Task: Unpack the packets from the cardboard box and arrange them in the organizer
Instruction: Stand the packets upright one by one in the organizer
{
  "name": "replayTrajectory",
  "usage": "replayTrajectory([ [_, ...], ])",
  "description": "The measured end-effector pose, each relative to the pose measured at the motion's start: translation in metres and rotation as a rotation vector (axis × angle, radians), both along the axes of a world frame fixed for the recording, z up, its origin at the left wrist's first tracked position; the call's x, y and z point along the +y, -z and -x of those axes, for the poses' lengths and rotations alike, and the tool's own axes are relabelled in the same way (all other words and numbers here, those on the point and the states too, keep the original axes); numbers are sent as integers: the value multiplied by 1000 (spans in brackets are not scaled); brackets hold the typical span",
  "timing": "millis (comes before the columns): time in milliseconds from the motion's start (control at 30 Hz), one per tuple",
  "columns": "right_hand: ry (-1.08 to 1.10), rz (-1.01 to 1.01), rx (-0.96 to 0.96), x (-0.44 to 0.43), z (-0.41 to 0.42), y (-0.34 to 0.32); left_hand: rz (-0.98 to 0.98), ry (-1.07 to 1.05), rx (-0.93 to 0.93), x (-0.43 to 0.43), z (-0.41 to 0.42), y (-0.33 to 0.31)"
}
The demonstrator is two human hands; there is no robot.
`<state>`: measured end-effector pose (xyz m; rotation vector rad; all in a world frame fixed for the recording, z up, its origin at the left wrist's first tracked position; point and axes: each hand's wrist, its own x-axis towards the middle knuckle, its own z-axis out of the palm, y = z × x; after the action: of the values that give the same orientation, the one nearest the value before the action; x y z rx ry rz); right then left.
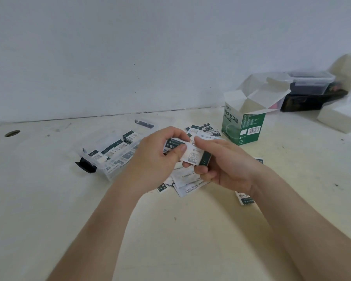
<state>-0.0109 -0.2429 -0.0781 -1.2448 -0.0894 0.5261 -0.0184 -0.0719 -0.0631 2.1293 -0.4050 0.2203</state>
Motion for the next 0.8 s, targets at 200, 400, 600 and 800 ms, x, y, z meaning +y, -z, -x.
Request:
replayTrajectory([
  [200,152,22,9,8,1,4,46,5,44,-14,4,8],
  [400,167,393,-422,12,13,-9,104,-153,37,-5,2,-3],
  [600,98,1360,-1224,26,19,-30,126,-163,120,1,-2,-16],
  [800,52,1133,-1072,39,14,-47,198,-27,230,33,7,-32],
])
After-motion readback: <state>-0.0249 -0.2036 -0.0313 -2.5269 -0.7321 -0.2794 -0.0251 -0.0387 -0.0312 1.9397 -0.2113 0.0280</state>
